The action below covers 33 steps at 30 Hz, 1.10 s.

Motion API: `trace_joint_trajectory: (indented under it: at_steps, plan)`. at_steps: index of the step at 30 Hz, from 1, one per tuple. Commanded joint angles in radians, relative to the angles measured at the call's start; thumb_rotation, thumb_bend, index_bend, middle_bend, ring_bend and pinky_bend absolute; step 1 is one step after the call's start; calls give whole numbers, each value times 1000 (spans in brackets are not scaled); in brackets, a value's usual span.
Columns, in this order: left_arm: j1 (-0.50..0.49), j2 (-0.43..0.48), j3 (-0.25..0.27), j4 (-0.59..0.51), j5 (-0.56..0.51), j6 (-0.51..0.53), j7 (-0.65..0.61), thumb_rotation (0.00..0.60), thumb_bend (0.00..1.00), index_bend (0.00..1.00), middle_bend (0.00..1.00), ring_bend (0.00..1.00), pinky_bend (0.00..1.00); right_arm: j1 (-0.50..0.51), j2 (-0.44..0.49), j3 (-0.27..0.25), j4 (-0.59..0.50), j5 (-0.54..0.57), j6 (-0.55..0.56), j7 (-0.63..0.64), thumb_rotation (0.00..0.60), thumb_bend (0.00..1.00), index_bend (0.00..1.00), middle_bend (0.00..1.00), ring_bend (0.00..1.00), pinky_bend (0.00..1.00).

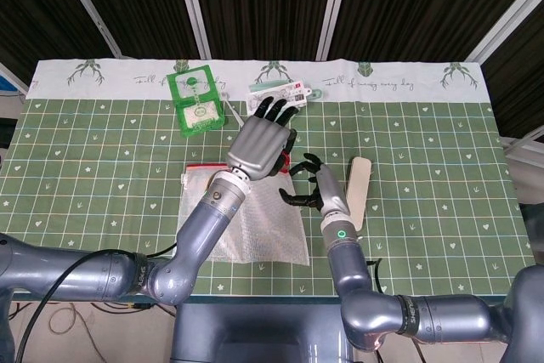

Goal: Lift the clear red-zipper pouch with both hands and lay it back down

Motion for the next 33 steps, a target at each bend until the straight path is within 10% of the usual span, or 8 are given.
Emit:
trace_joint_trajectory:
  at_steps: [1, 33]
  plan:
    - [-1, 5, 5, -2, -3, 1, -7, 600, 441, 637, 127, 0, 0, 6, -9, 5, 6, 0, 9, 1, 600, 374, 511, 138, 0, 197]
    - [-27, 54, 41, -28, -9, 18, -71, 600, 442, 639, 126, 0, 0, 26, -48, 78, 47, 16, 45, -14, 600, 404, 579, 199, 4, 212]
